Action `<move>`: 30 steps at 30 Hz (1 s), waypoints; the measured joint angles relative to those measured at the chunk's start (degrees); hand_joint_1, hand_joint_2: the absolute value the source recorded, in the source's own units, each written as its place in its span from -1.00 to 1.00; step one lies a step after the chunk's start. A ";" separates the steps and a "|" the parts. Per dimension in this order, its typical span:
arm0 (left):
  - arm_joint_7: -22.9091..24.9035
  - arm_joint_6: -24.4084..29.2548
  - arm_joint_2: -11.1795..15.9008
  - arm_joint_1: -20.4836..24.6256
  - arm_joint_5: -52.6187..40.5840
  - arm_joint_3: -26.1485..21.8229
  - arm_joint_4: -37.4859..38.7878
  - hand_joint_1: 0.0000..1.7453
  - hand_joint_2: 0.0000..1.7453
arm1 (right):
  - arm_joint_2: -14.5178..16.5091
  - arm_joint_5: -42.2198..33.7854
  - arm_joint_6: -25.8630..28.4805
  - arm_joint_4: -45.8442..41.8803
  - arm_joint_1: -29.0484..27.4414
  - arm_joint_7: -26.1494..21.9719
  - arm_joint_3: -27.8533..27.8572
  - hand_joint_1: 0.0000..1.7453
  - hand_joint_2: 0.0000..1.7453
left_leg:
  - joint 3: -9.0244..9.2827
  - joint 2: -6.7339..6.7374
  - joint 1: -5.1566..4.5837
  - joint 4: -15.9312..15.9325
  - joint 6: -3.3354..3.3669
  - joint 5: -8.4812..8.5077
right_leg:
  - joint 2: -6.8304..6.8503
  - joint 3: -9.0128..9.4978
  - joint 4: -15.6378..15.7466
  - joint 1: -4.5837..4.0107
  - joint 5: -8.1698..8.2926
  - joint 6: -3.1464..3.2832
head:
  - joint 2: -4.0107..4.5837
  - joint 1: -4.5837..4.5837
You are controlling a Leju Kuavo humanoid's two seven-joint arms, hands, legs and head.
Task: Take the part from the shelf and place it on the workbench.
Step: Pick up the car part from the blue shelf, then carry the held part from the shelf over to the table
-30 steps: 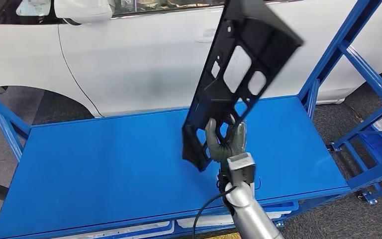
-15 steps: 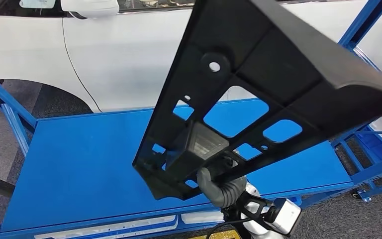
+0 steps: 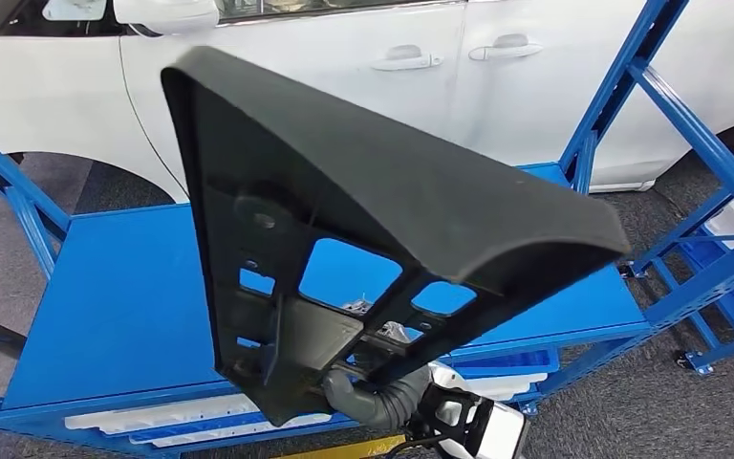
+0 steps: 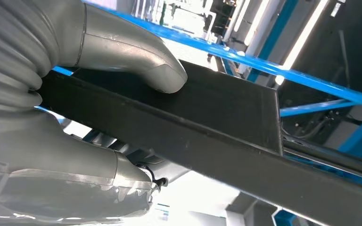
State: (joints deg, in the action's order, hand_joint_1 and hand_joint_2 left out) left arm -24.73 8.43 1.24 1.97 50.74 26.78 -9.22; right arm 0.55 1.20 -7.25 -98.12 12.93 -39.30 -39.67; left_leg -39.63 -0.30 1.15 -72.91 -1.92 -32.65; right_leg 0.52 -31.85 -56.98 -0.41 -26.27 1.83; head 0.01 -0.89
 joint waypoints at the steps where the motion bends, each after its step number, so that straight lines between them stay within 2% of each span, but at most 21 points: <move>1: 0.06 -0.07 0.05 0.00 -0.10 0.15 0.00 -1.00 1.00 | -0.01 -0.20 -0.13 0.22 0.03 0.00 -0.19 1.00 1.00 | 2.26 0.00 -0.02 2.86 0.17 1.27 | 0.00 -0.44 -0.33 -0.07 0.07 -0.04 | 0.00 0.00; 3: 0.31 -0.24 0.27 0.01 -0.25 0.36 0.00 -1.00 1.00 | -0.01 -1.04 -1.01 0.45 0.06 0.00 -0.36 1.00 1.00 | 7.49 0.01 -0.20 10.71 0.68 3.47 | 0.03 -1.11 -0.96 -0.20 0.20 -0.21 | 0.00 0.02; 5: 0.63 -0.34 0.51 -0.02 -0.27 0.46 0.00 -1.00 1.00 | 0.00 -2.13 -2.57 0.49 0.00 0.00 -0.33 1.00 1.00 | 9.66 0.00 -0.55 14.48 1.10 4.32 | 0.06 -1.45 -1.24 -0.22 0.49 -0.69 | 0.00 0.02; 8: 1.13 -0.05 0.74 -0.03 -0.10 0.50 0.00 -1.00 1.00 | 0.02 -3.62 -5.57 0.52 -0.21 0.00 0.05 1.00 1.00 | 9.32 0.05 -0.53 15.30 1.92 5.29 | -0.07 -1.89 -1.39 -0.17 0.69 -1.83 | -0.01 0.05; 9: 1.27 0.12 0.79 0.01 0.03 0.50 0.00 -1.00 1.00 | 0.02 -4.03 -6.50 0.52 -0.30 0.00 0.32 1.00 1.00 | 9.02 0.14 -0.36 15.57 2.37 5.76 | -0.18 -2.32 -2.19 -0.12 -0.26 -2.21 | 0.00 0.13; 10: 1.39 0.28 0.80 0.02 0.15 0.50 0.00 -1.00 1.00 | 0.02 -4.35 -7.25 0.55 -0.38 0.00 0.62 1.00 1.00 | 8.60 0.24 -0.20 15.81 2.77 6.30 | -0.29 -3.09 -4.08 -0.01 -2.10 -2.56 | 0.00 0.19; 12: 1.51 0.61 0.85 0.01 0.27 0.50 0.01 -1.00 1.00 | 0.02 -4.72 -8.25 0.58 -0.70 0.00 1.22 1.00 1.00 | 7.35 0.35 -0.21 15.81 3.14 7.20 | -0.40 -5.48 -10.96 0.47 -7.12 -3.17 | 0.00 0.30; 13: 1.48 0.75 0.88 -0.05 0.31 0.50 0.02 -1.00 1.00 | 0.02 -4.81 -8.57 0.59 -0.98 0.00 1.56 1.00 1.00 | 6.67 0.36 -0.22 15.74 3.12 7.66 | -0.40 -6.50 -14.57 0.70 -8.94 -3.46 | -0.01 0.29; 14: 1.39 0.83 0.90 -0.12 0.35 0.50 0.03 -1.00 1.00 | 0.02 -4.84 -8.80 0.58 -1.31 0.00 1.91 1.00 1.00 | 5.98 0.36 -0.22 15.66 3.05 8.13 | -0.40 -6.81 -16.83 0.92 -9.54 -3.71 | 0.00 0.29; 15: 1.27 0.86 0.92 -0.22 0.38 0.51 0.05 -1.00 1.00 | 0.02 -4.81 -8.95 0.54 -1.62 0.00 2.26 1.00 1.00 | 5.31 0.36 -0.21 15.54 2.93 8.57 | -0.39 -6.15 -17.13 1.12 -8.94 -3.88 | -0.01 0.30; 16: 1.14 0.85 0.92 -0.33 0.40 0.54 0.07 -1.00 1.00 | 0.02 -4.73 -9.04 0.45 -1.86 0.00 2.54 1.00 1.00 | 4.69 0.36 -0.19 15.37 2.76 8.98 | -0.39 -4.34 -15.10 1.31 -7.38 -3.96 | -0.01 0.30; 17: 1.02 0.80 0.92 -0.40 0.40 0.57 0.08 -1.00 1.00 | 0.02 -4.62 -9.09 0.28 -2.03 0.00 2.77 1.00 1.00 | 4.13 0.35 -0.18 15.16 2.55 9.35 | -0.39 -1.64 -11.34 1.46 -5.70 -3.94 | -0.01 0.30; 19: 0.86 0.71 0.93 -0.49 0.38 0.72 0.11 -1.00 1.00 | 0.04 -4.44 -9.16 -0.18 -2.29 -0.01 3.10 1.00 1.00 | 3.31 0.29 -0.26 14.85 1.94 10.08 | -0.47 3.47 -3.36 1.38 -4.37 -3.54 | -0.01 0.24; 20: 0.81 0.67 0.95 -0.51 0.35 0.81 0.16 -1.00 1.00 | 0.06 -4.38 -9.20 -0.42 -2.45 -0.02 3.30 1.00 1.00 | 3.15 0.27 -0.29 14.83 1.58 10.48 | -0.51 4.79 -1.00 1.23 -4.42 -3.21 | -0.01 0.29; 21: 0.79 0.66 0.97 -0.54 0.32 0.92 0.22 -1.00 1.00 | 0.10 -4.34 -9.22 -0.62 -2.64 -0.02 3.50 1.00 1.00 | 3.07 0.26 -0.29 14.98 1.19 10.95 | -0.56 5.07 -0.10 1.01 -4.58 -2.82 | -0.01 0.37; 23: 0.84 0.69 1.14 -0.63 0.28 1.22 0.46 -1.00 1.00 | 0.26 -4.40 -9.51 -0.92 -3.01 -0.02 3.86 1.00 1.00 | 2.83 0.21 -0.14 15.28 0.43 11.70 | -0.46 4.28 0.13 0.94 -3.58 -1.90 | -0.01 0.60; 24: 0.91 0.73 1.25 -0.70 0.27 1.40 0.58 -1.00 1.00 | 0.40 -4.49 -9.81 -1.00 -3.13 -0.02 3.96 1.00 1.00 | 2.39 0.18 -0.05 14.87 0.14 10.96 | -0.38 3.67 0.27 0.98 -2.88 -1.36 | -0.01 0.60; 25: 1.01 0.78 1.35 -0.76 0.26 1.60 0.68 -1.00 1.00 | 0.58 -4.60 -10.20 -1.07 -3.24 -0.02 4.01 1.00 1.00 | 1.74 0.16 0.02 13.40 -0.08 8.97 | -0.29 2.91 0.49 1.06 -2.05 -0.87 | -0.01 0.51; 28: 1.26 1.01 1.54 -0.70 0.23 1.89 0.79 -1.00 1.00 | 1.04 -4.89 -11.33 -1.15 -3.54 0.00 4.21 1.00 1.00 | -0.51 0.16 0.10 3.31 -0.47 0.29 | -0.19 0.28 0.53 0.75 0.13 -0.14 | -0.01 0.30; 29: 1.29 1.06 1.64 -0.66 0.23 1.91 0.80 -1.00 1.00 | 1.10 -5.03 -11.66 -1.15 -3.65 0.00 4.37 1.00 1.00 | -0.64 0.16 0.10 0.27 -0.56 -0.71 | -0.16 -0.60 0.41 0.58 0.74 -0.10 | -0.01 0.32; 30: 1.30 1.06 1.75 -0.64 0.24 1.93 0.81 -1.00 1.00 | 1.14 -5.14 -11.94 -1.15 -3.76 0.00 4.56 1.00 1.00 | 0.00 0.16 0.10 -1.17 -0.56 -0.29 | -0.13 -1.50 0.22 0.43 1.31 -0.10 | -0.01 0.31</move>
State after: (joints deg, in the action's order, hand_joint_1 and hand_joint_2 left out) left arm -23.43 9.49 2.98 1.32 50.98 28.71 -8.41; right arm 1.69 -3.94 -19.19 -99.27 9.17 -39.30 -35.10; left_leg -39.63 -0.14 1.24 -74.07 -2.49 -32.94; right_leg 0.39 -33.35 -56.76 0.03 -24.96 1.73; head 0.00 -0.58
